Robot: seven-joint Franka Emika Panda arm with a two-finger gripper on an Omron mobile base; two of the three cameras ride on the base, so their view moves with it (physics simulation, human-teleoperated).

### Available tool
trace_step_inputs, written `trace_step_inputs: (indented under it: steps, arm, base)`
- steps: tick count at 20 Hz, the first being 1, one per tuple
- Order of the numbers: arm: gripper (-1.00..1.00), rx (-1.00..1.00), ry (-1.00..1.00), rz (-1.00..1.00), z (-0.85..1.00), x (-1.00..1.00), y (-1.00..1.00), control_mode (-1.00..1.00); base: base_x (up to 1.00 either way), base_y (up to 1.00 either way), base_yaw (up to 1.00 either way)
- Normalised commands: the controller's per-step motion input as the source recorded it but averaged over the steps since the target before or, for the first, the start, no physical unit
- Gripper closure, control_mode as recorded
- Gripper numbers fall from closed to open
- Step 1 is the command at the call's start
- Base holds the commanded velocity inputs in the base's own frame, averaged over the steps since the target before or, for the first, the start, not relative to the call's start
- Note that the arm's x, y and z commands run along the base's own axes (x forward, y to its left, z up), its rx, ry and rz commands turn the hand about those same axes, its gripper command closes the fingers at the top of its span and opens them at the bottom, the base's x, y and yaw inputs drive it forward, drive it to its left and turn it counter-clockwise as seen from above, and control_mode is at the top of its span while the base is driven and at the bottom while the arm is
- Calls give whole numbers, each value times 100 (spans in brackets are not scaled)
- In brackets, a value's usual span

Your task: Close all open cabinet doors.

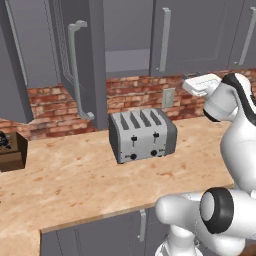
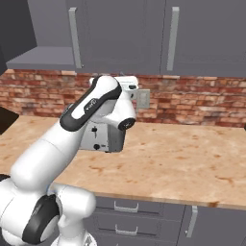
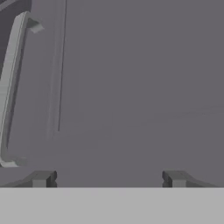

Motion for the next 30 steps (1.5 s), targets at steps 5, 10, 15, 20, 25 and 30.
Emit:
trace_step_inputs:
  steps: [5,10,15,20,25,30]
  arm:
    - [-100,0,1,-8,21,-64,0,-100]
    - [-100,0,5,-9,44,-50,0,-100]
    - [-100,0,13,-13,45,-49,0,-100]
    - [-100,0,14,-15,31,-62,0,-100]
    - [-100,0,10,-12,10,-67,0,-100]
    - [-100,0,2,-7,1,-78,-2,-100]
  base:
    - [0,0,0]
    - [0,0,0]
    - [0,0,0]
    - [0,0,0]
    - [0,0,0]
    - [0,0,0]
